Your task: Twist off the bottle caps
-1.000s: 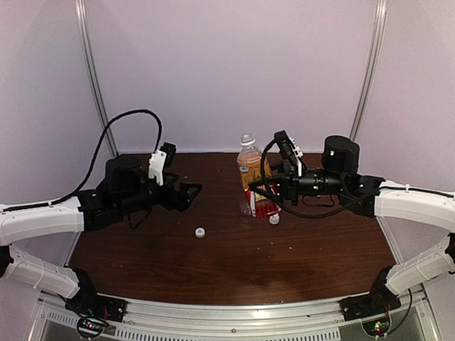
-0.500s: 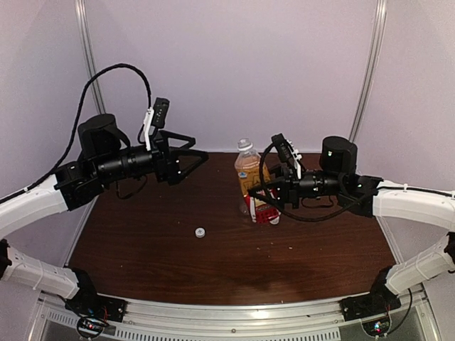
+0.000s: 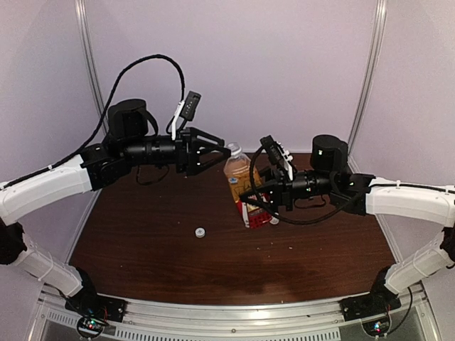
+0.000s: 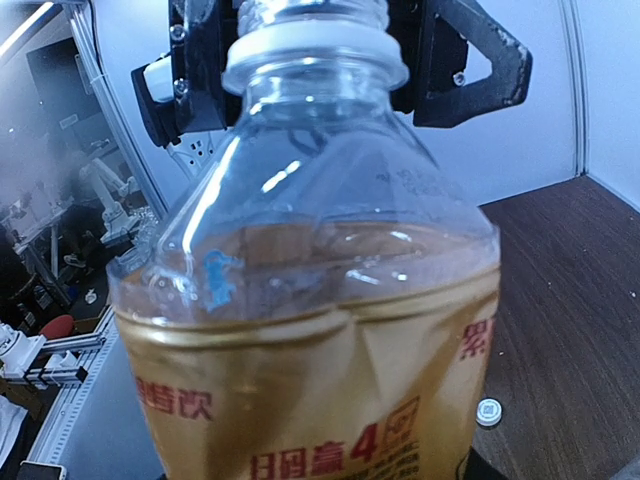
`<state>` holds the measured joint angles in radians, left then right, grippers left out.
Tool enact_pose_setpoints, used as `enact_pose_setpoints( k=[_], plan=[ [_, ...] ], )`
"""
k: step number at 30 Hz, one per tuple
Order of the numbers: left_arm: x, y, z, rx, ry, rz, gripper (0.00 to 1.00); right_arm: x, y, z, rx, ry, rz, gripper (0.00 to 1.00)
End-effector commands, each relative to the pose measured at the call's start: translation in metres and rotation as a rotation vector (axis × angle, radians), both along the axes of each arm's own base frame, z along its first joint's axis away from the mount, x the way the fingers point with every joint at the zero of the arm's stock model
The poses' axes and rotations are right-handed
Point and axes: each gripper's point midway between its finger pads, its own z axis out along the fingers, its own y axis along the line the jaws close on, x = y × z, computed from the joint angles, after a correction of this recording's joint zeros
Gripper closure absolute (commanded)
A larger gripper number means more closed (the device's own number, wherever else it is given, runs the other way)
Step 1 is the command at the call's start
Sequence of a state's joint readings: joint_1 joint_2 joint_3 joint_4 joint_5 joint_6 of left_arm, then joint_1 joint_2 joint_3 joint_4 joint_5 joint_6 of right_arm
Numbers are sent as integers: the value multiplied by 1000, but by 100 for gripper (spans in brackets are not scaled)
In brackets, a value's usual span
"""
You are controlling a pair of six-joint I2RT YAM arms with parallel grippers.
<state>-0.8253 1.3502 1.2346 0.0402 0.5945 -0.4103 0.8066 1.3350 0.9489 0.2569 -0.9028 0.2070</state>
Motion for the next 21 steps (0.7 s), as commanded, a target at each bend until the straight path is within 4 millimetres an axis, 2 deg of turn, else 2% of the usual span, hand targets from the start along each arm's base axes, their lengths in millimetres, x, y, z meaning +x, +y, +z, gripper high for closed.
enact_pose_setpoints(
  k=[1, 6, 11, 17, 21],
  plan=[
    [-10, -8, 23, -58, -18, -87, 18, -5, 8, 9, 22, -29, 44, 49],
    [-12, -13, 15, -44, -12, -117, 24, -6, 12, 8, 20, -30, 56, 49],
    [-12, -14, 7, -27, -15, -118, 33, -7, 14, 7, 17, -26, 67, 49],
    [-13, -17, 5, -24, -9, -142, 45, -8, 17, 6, 14, -24, 73, 49],
    [-14, -19, 3, -22, 2, -157, 48, -8, 17, 5, 11, -25, 72, 49]
  ],
)
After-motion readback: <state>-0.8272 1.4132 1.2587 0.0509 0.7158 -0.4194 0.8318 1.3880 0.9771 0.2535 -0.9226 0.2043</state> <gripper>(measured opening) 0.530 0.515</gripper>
